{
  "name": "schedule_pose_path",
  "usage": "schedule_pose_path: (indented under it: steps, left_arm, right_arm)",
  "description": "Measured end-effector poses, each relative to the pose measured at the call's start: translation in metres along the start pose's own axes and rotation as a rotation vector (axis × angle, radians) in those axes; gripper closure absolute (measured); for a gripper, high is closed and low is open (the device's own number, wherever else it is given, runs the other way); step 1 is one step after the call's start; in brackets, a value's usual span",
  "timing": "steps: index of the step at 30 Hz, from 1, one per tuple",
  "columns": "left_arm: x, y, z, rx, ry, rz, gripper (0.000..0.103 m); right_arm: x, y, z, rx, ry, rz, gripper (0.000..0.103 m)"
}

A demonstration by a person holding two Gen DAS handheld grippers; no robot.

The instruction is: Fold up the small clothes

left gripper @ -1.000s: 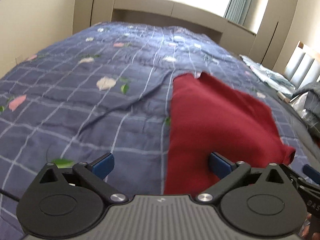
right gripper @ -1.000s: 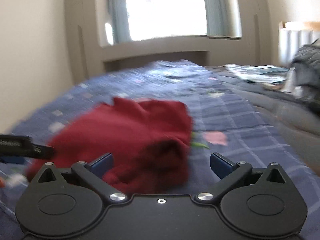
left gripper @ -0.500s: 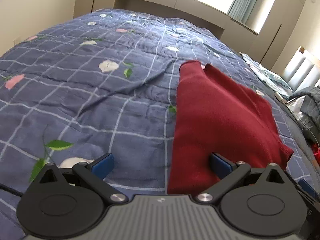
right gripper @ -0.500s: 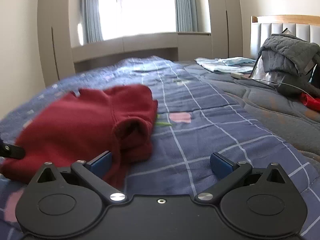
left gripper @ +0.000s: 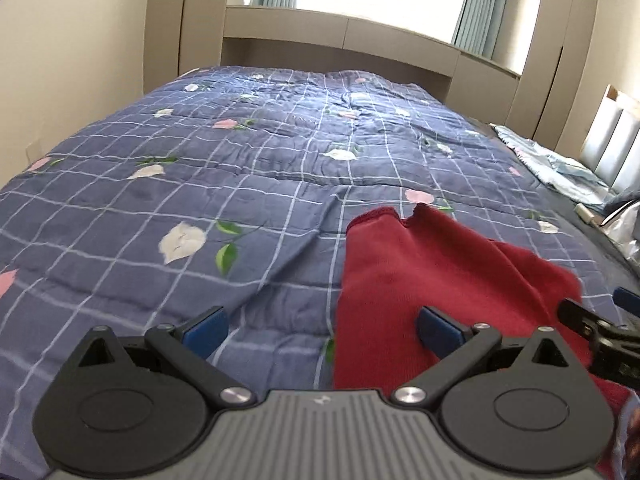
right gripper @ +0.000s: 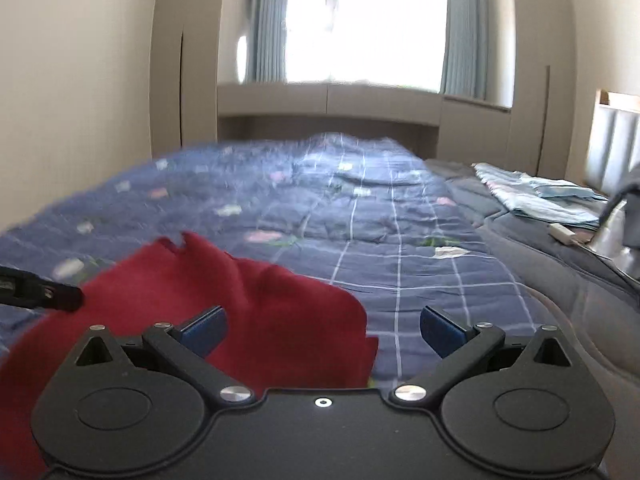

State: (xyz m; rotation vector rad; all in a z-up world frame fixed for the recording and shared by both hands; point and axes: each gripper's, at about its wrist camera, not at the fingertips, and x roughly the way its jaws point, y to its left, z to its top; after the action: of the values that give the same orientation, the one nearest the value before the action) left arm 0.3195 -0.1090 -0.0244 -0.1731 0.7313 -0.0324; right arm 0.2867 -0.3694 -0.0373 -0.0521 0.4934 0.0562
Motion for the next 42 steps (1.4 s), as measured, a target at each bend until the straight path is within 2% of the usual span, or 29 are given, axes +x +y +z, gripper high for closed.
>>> schedule_pose_path:
  steps: [4, 8, 14, 22, 42]
  left_arm:
    - [0.020, -0.004, -0.002, 0.015, 0.023, -0.003, 0.000]
    - [0.031, -0.003, -0.012, 0.012, 0.027, -0.010, 0.000]
    - [0.037, -0.001, -0.015, 0.006, 0.027, -0.022, 0.000]
    - [0.036, -0.002, -0.018, 0.010, 0.009, -0.015, 0.000]
    - [0.034, -0.006, -0.019, 0.024, -0.002, -0.002, 0.000]
  right_arm:
    - [0.031, -0.009, -0.003, 0.010, 0.046, -0.051, 0.001]
    - [0.042, -0.021, -0.020, 0.102, 0.071, -0.041, 0.001]
    - [0.044, -0.024, -0.026, 0.148, 0.066, -0.041, 0.001]
    - [0.047, -0.035, -0.028, 0.212, 0.082, 0.000, 0.001]
    - [0.045, -0.035, -0.029, 0.211, 0.079, 0.000, 0.001]
